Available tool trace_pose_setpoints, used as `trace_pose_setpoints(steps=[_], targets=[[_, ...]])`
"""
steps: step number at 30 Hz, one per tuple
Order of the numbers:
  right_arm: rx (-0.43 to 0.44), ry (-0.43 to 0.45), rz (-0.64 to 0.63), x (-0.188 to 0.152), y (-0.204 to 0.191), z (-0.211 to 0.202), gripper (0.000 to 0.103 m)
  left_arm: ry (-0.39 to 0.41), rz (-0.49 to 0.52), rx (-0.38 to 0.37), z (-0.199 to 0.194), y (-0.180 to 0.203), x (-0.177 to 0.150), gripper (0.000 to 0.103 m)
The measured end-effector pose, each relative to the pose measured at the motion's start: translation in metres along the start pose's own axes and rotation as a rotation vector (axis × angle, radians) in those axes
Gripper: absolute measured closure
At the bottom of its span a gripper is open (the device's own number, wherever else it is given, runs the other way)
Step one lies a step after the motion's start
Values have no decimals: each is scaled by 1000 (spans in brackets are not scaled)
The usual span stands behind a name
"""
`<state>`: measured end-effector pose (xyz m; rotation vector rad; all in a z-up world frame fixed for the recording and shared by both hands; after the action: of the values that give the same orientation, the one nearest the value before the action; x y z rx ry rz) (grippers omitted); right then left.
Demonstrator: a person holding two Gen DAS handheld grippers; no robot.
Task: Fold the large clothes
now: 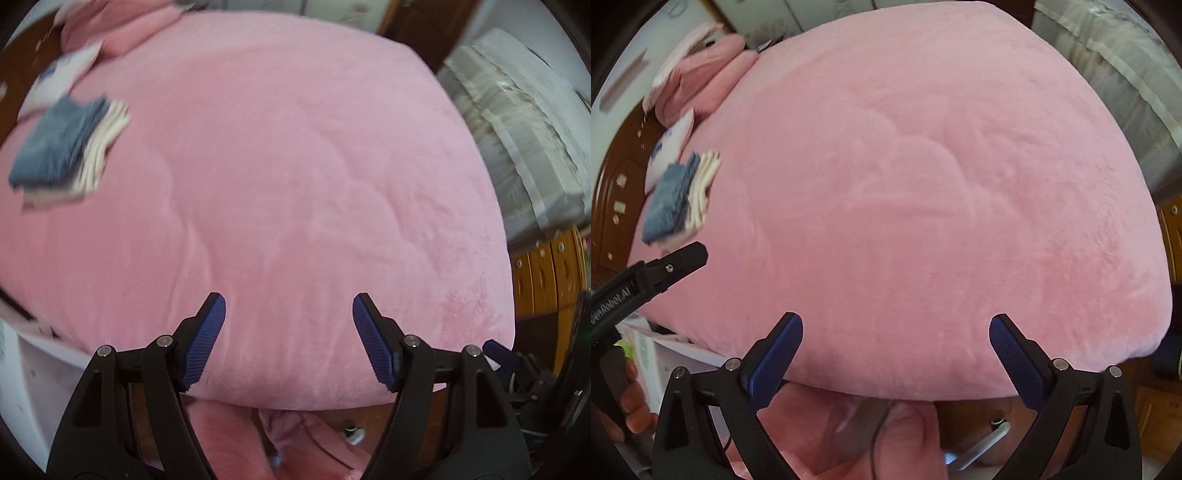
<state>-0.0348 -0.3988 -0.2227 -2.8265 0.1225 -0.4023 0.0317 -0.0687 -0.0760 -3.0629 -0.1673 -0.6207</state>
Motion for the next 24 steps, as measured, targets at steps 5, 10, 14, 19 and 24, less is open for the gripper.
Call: trace_pose_setpoints(steps=[5,10,14,19,24], targets=[[53,17,12,8,-17,-21,1,47,81,-1,-40,17,11,34],[87,27,-9,4,-27,-43,1,76,71,20,-72,22,6,34],[69,56,-41,-6,-32,-64,1,81,-7,15,-86,22,-6,34],[60,93,-102,-20,-50,-81,1,55,-8,58,-83,24,-23,34],[55,135,-162,-22,-67,-108,1,91,-25,84,-92,16,-29,34]])
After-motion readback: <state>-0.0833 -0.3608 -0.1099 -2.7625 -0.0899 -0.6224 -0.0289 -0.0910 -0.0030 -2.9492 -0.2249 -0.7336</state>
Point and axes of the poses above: each gripper's, at about its wrist camera, not at the fingertips, and z roughly the way its jaws point, y to its right, x to its top, the point moved 5 cm from there along z, roughly the way its jaws point, and after that the axes turned 7 degrees about x, right-handed, at the moved point
